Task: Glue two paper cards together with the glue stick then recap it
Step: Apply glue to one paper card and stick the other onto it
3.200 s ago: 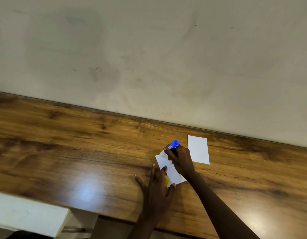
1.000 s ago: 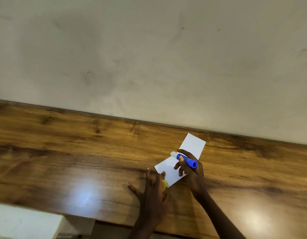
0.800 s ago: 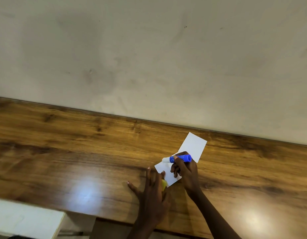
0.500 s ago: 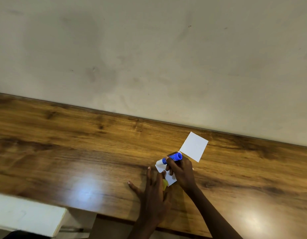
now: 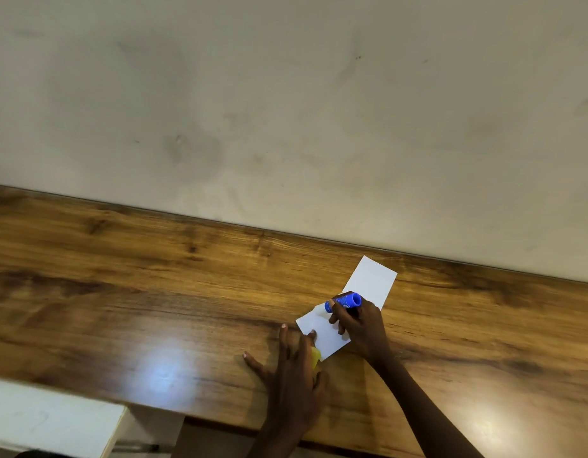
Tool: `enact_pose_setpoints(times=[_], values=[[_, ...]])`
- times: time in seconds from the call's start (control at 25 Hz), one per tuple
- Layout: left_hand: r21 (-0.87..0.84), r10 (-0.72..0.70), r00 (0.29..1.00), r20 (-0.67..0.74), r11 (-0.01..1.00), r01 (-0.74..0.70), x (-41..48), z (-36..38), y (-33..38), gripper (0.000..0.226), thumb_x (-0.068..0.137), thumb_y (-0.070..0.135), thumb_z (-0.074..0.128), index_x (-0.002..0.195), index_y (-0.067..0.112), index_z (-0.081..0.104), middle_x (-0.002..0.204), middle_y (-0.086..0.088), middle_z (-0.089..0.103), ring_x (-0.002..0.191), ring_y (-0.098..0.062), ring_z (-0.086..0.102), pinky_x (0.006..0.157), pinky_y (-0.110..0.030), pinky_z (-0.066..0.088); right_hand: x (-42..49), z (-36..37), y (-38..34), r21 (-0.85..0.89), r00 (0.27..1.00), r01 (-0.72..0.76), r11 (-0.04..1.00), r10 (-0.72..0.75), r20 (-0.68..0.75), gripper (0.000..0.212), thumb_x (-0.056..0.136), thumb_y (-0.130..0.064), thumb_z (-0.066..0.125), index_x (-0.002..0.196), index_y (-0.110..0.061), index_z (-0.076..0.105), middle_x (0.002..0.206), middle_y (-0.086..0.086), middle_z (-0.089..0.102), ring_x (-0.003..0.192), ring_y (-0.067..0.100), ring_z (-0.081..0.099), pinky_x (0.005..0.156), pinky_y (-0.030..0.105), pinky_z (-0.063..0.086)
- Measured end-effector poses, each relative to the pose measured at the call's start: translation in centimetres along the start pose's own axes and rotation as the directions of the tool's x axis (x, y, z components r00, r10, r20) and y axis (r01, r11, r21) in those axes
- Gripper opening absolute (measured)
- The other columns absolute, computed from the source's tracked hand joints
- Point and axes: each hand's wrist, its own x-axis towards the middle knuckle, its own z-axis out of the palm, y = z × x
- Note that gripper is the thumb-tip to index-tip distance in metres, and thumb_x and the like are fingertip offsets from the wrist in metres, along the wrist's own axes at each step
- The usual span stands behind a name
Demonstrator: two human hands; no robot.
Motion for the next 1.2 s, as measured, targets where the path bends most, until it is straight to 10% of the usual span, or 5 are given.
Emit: enact_pose_setpoints(times=[0.88, 1.2], values=[[-0.033, -0.02, 0.999, -0.024, 0.999, 0.019, -0.2, -0.8, 0.6, 0.057, 0.087, 0.03, 0.038, 0.139, 0.032, 0.017, 0.156, 0.004, 0.0, 0.143, -0.014, -0.013, 0.099, -0.069, -0.021, 2.4, -3.1, 0.8, -0.081, 0.986, -0.054, 0.995, 0.041, -0.161, 0.019, 0.085, -0.014, 0.057, 0.093, 0.004, 0.058, 0.078, 0.009, 0.061, 0.057, 0.015, 0.054, 0.044, 0.002, 0.04], [-0.006, -0.005, 0.998, -0.066, 1.0, 0.005, -0.2, -1.0, 0.7, 0.055, 0.084, 0.027, 0.04, 0.136, 0.031, 0.024, 0.155, 0.009, 0.006, 0.143, -0.01, -0.009, 0.099, -0.069, -0.021, 1.3, -2.9, 0.6, 0.305, 0.974, 0.026, 0.952, 0.045, -0.222, 0.012, 0.088, -0.007, 0.05, 0.095, -0.002, 0.059, 0.066, 0.005, 0.061, 0.042, 0.004, 0.055, 0.044, 0.009, 0.044]])
